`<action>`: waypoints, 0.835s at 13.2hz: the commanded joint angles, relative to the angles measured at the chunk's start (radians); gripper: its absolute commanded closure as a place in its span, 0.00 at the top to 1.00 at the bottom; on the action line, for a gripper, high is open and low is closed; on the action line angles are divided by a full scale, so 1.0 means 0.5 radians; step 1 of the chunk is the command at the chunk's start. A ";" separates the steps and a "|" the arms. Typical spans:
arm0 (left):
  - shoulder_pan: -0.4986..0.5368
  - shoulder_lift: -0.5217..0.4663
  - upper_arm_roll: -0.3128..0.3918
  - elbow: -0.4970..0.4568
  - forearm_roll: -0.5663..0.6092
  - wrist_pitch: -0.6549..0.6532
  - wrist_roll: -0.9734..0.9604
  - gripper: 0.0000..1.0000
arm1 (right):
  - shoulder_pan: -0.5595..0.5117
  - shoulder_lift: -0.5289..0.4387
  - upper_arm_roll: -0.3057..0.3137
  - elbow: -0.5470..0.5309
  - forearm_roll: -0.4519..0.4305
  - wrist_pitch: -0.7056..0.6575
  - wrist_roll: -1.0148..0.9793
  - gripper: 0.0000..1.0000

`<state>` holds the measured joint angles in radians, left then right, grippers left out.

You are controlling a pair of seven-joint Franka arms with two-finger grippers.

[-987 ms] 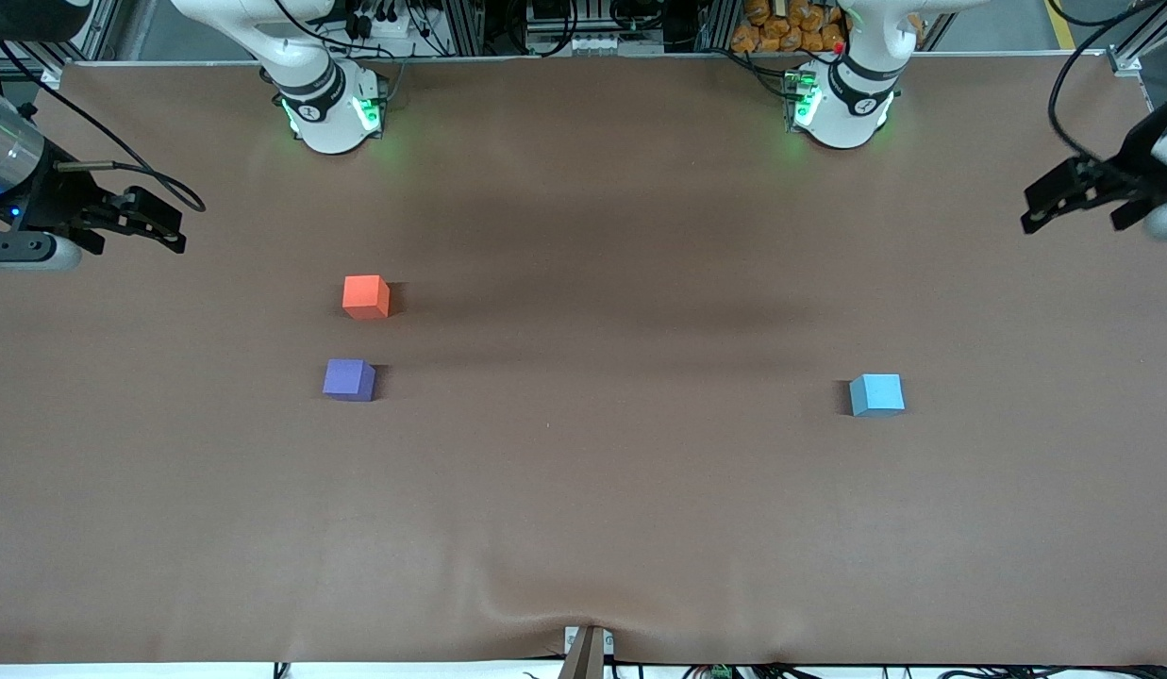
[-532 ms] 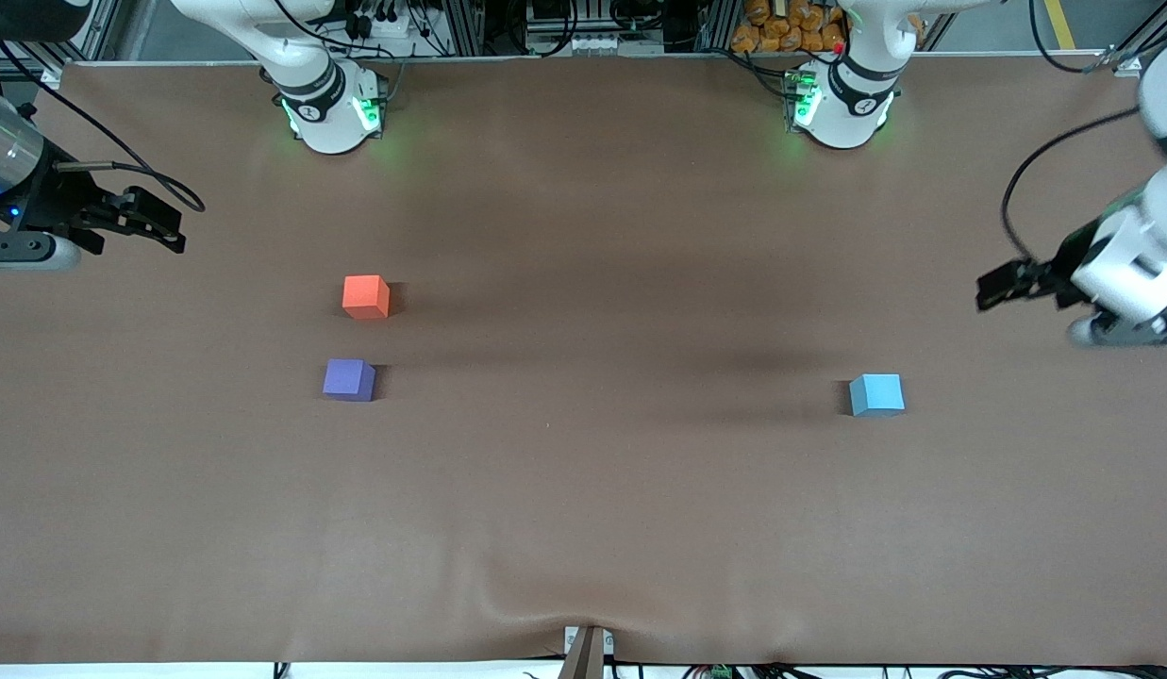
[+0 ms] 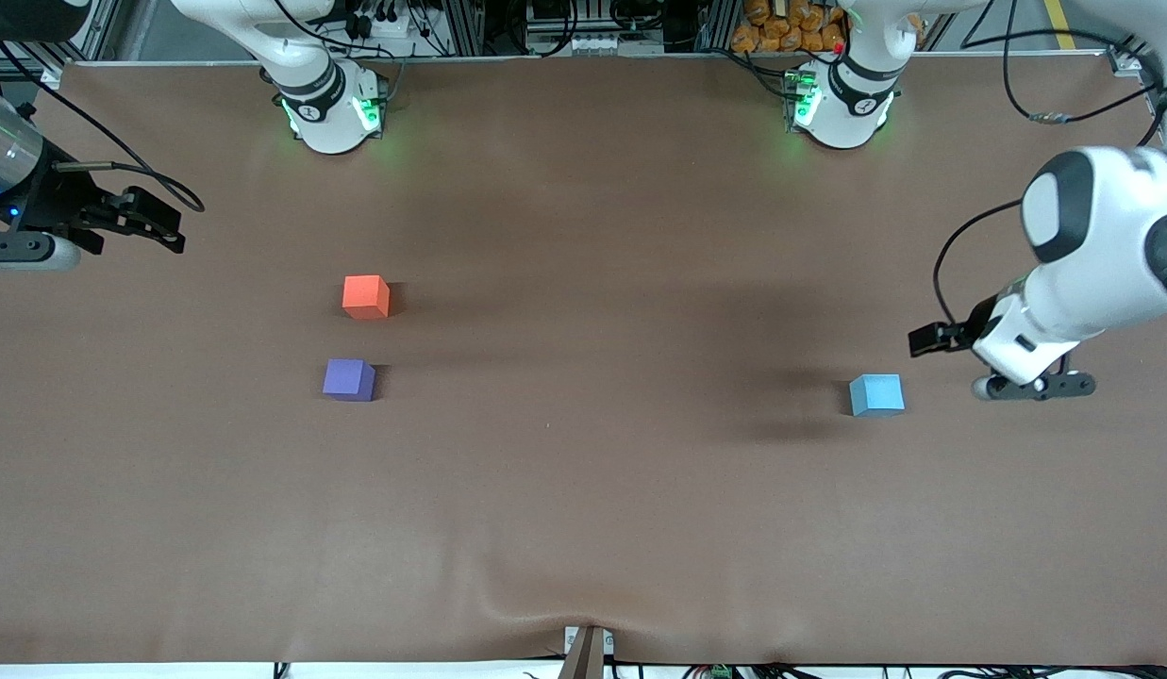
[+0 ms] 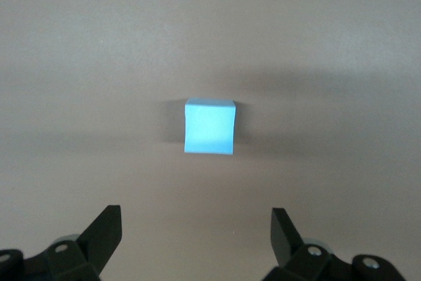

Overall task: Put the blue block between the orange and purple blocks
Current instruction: 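Reach the left gripper down to the cyan block and grasp it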

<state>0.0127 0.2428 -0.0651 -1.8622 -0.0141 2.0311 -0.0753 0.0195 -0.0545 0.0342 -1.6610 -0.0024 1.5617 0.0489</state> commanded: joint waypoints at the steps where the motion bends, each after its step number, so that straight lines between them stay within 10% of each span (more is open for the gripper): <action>1: -0.004 0.106 -0.005 -0.043 -0.015 0.162 -0.009 1.00 | -0.051 -0.011 0.027 0.002 0.032 -0.009 -0.033 1.00; 11: -0.004 0.364 -0.005 -0.190 -0.005 0.545 0.000 1.00 | -0.048 -0.011 0.027 -0.001 0.032 -0.013 -0.033 1.00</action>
<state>0.0121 0.4079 -0.0669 -1.9465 -0.0141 2.2599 -0.0753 0.0194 -0.0545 0.0332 -1.6610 -0.0024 1.5601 0.0489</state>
